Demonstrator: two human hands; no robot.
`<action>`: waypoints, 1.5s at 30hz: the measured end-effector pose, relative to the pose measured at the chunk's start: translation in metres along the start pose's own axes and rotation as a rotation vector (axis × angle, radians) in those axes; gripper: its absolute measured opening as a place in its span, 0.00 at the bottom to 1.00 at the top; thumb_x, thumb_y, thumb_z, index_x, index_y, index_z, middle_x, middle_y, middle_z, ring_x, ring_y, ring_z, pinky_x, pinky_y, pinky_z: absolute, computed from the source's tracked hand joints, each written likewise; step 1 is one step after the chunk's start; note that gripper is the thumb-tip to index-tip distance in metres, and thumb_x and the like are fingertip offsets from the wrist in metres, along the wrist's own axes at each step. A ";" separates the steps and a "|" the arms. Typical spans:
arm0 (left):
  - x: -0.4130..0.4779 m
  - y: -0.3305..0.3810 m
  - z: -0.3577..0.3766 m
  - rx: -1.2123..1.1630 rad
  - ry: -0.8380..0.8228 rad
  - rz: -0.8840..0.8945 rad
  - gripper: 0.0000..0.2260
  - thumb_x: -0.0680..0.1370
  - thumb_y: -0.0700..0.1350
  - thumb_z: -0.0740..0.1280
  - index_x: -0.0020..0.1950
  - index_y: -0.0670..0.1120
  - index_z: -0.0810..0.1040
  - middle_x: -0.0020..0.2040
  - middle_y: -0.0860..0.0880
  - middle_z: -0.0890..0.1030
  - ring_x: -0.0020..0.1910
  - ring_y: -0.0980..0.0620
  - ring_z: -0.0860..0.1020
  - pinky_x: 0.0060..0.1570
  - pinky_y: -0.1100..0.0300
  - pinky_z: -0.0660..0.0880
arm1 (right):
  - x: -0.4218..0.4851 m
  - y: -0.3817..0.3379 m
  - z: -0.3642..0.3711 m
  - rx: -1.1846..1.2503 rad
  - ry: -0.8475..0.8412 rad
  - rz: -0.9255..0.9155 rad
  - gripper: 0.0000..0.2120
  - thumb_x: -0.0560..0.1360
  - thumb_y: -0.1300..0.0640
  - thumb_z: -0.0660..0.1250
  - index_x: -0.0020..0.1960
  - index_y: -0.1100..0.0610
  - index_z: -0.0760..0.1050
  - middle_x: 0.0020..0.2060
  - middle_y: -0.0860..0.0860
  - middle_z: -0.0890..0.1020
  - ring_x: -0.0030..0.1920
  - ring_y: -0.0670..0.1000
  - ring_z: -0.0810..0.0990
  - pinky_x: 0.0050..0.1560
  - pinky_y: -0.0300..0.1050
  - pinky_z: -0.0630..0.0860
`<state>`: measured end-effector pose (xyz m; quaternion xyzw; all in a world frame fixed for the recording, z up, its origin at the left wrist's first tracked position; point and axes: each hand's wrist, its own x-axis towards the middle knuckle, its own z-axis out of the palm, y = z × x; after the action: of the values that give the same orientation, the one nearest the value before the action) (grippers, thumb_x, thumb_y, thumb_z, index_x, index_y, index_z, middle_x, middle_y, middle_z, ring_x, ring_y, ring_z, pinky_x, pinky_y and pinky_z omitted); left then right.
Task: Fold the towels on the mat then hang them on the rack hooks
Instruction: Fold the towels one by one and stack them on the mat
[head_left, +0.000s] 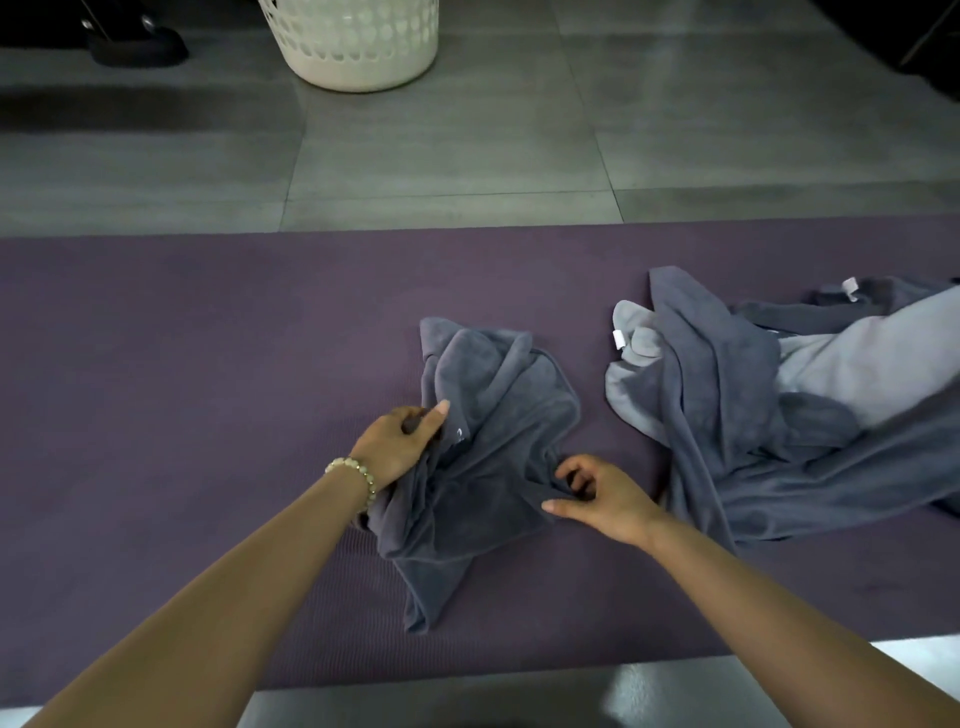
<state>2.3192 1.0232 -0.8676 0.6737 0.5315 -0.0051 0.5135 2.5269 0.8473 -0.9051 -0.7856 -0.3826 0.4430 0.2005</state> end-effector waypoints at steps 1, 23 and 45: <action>0.001 0.000 0.001 0.045 -0.018 -0.019 0.29 0.72 0.69 0.60 0.62 0.49 0.75 0.57 0.52 0.78 0.60 0.49 0.76 0.59 0.57 0.71 | 0.000 0.001 0.000 -0.057 0.002 -0.032 0.15 0.68 0.51 0.77 0.50 0.51 0.75 0.47 0.46 0.72 0.46 0.44 0.73 0.49 0.33 0.68; -0.058 0.013 0.012 0.298 -0.688 -0.036 0.22 0.70 0.64 0.69 0.62 0.58 0.76 0.58 0.63 0.74 0.61 0.62 0.72 0.64 0.66 0.67 | -0.047 -0.054 -0.071 0.169 -0.190 -0.139 0.22 0.73 0.44 0.66 0.49 0.65 0.80 0.43 0.59 0.85 0.42 0.50 0.82 0.50 0.47 0.78; -0.010 0.018 0.051 -0.219 -0.296 -0.087 0.16 0.77 0.51 0.67 0.64 0.49 0.75 0.54 0.53 0.76 0.59 0.54 0.74 0.61 0.64 0.69 | -0.001 -0.049 -0.022 0.200 -0.083 -0.229 0.05 0.76 0.57 0.69 0.47 0.59 0.80 0.44 0.61 0.83 0.41 0.49 0.78 0.47 0.44 0.75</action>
<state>2.3552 0.9823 -0.8732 0.5822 0.4761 -0.0687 0.6555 2.5241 0.8777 -0.8609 -0.6939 -0.4317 0.4851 0.3111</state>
